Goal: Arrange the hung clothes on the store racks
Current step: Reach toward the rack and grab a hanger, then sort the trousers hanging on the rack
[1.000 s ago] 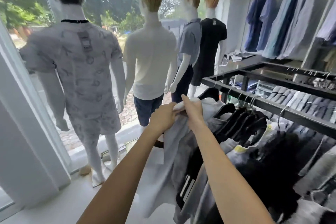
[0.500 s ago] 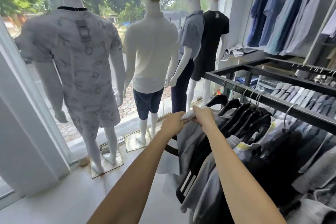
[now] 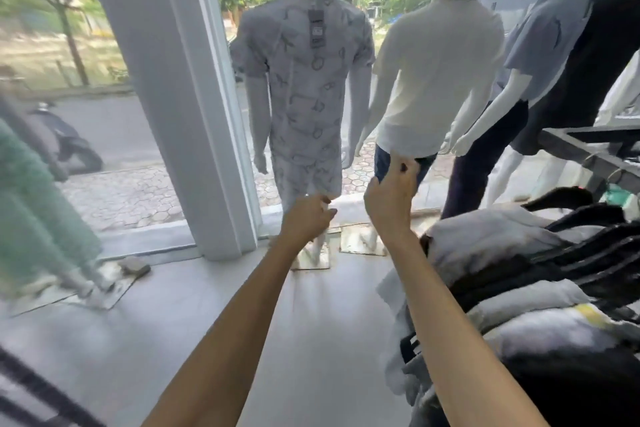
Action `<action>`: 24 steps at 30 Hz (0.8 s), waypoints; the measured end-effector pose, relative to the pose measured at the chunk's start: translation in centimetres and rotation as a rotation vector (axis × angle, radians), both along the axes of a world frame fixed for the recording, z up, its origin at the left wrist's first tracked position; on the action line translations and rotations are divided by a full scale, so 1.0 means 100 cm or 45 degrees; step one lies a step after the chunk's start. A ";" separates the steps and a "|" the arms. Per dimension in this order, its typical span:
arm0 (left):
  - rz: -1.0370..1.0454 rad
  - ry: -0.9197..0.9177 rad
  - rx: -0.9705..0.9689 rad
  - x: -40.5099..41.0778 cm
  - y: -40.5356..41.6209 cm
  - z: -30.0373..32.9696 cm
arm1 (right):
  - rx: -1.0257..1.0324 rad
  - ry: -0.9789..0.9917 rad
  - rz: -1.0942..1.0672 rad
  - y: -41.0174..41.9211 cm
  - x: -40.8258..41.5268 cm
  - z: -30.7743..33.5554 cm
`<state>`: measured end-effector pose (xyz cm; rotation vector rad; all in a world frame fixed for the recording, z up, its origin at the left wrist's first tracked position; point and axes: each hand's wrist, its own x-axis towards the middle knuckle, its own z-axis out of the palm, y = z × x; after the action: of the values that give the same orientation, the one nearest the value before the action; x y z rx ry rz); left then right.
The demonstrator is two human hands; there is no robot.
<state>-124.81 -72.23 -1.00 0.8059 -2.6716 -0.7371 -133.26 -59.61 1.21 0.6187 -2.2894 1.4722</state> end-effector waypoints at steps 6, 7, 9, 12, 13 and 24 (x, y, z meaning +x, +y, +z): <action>0.588 -0.069 -0.244 0.155 -0.058 0.019 | 0.354 0.039 0.826 -0.108 0.103 -0.022; 0.671 -0.072 -0.292 0.179 -0.061 0.022 | 0.413 0.058 0.939 -0.118 0.125 -0.021; 0.813 -0.105 -0.370 0.224 -0.063 0.026 | 0.448 0.087 1.095 -0.136 0.164 -0.019; 1.005 -0.089 -0.463 0.286 -0.063 0.034 | 0.500 0.078 1.270 -0.155 0.219 -0.015; 1.064 -0.058 -0.497 0.305 -0.061 0.037 | 0.485 0.073 1.307 -0.162 0.237 -0.015; 1.719 -0.031 -0.682 0.492 -0.019 0.069 | 0.451 -0.411 1.967 -0.184 0.453 0.002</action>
<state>-75.57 -74.11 5.91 1.9694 -1.5297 0.3095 -87.99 -77.97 1.38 2.8317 -2.2008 1.6368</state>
